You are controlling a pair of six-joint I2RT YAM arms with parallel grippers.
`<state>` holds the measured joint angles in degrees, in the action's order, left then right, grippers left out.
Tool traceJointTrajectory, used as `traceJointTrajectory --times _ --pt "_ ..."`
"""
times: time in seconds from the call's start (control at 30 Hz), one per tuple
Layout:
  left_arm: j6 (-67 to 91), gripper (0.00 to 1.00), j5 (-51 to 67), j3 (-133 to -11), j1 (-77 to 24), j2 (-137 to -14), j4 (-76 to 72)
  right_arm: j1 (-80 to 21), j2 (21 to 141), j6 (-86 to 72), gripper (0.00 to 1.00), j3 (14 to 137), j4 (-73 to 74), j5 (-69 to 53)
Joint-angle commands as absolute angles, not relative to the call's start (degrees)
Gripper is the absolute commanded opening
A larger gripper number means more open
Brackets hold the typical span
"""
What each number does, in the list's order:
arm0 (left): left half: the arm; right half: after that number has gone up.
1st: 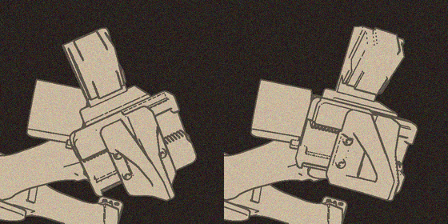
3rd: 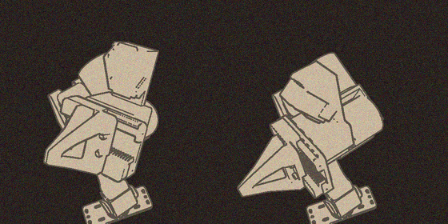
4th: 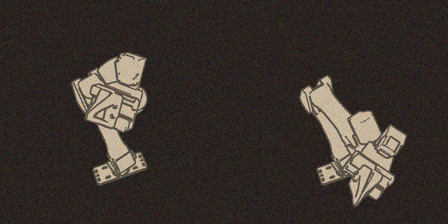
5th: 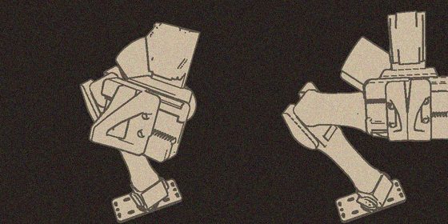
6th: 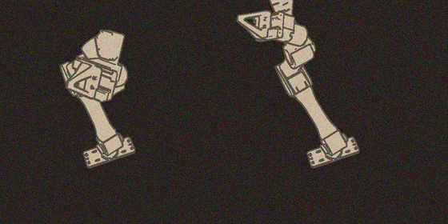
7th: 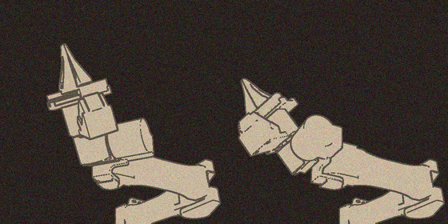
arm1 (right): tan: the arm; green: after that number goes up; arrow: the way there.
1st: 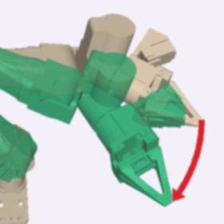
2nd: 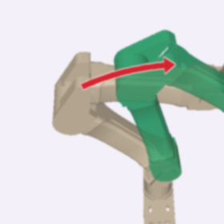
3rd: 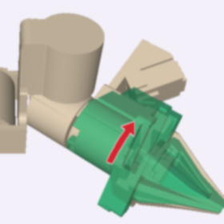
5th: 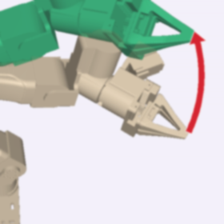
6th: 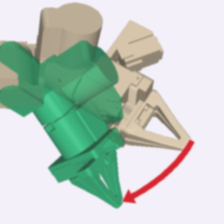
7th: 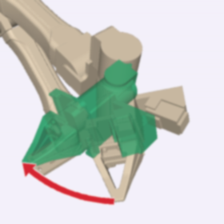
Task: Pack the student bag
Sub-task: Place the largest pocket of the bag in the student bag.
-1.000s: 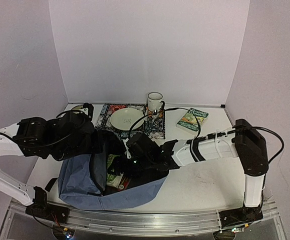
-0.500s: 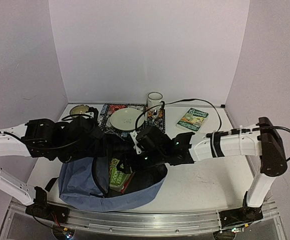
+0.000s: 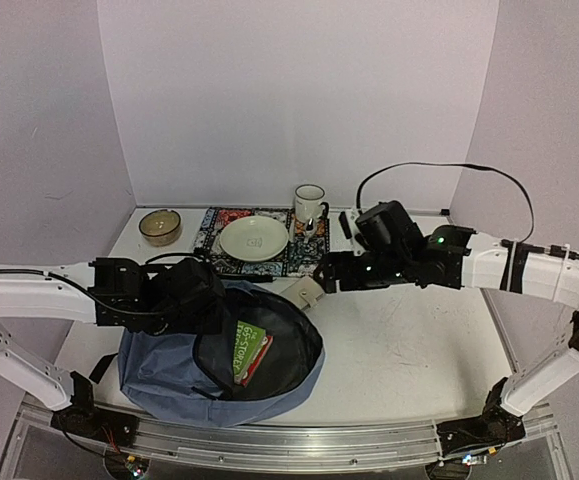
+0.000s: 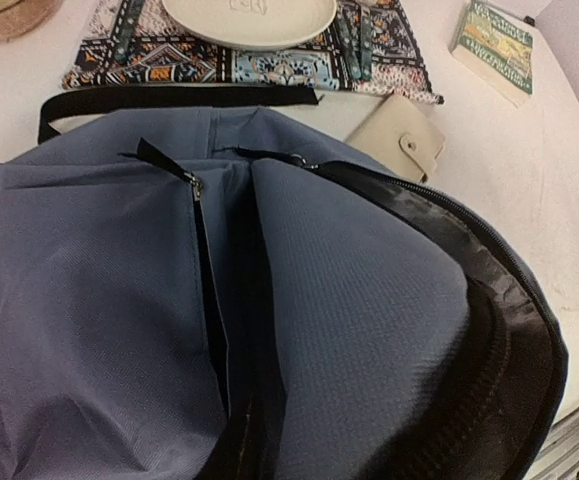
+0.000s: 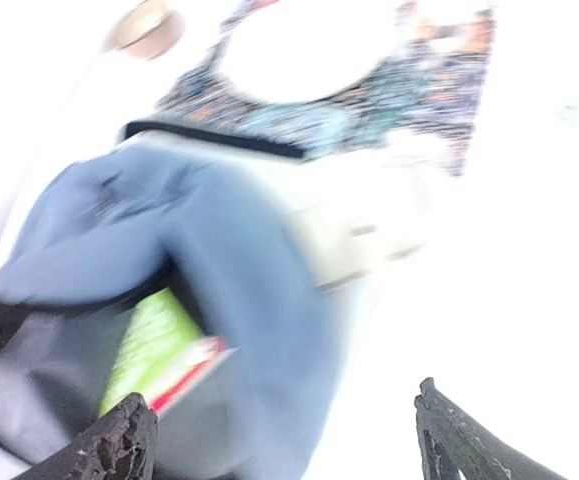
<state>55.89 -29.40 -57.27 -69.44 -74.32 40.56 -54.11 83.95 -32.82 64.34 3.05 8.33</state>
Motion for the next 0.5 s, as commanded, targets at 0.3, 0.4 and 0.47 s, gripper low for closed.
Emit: traceJointTrajectory --times 0.3,0.4,0.47 --pt "51.7 0.56 -17.4 -49.5 -60.7 -70.1 25.7 -26.7 86.1 -29.4 0.88 60.1 -0.9 5.9" --pt "51.3 0.66 -16.7 -49.6 -59.7 -68.4 25.5 -22.4 90.4 -30.7 0.87 61.2 -3.6 3.9" --pt "50.8 0.73 -16.6 -49.8 -59.4 -67.0 25.3 -20.2 94.1 -31.6 0.86 62.7 -4.8 2.9"
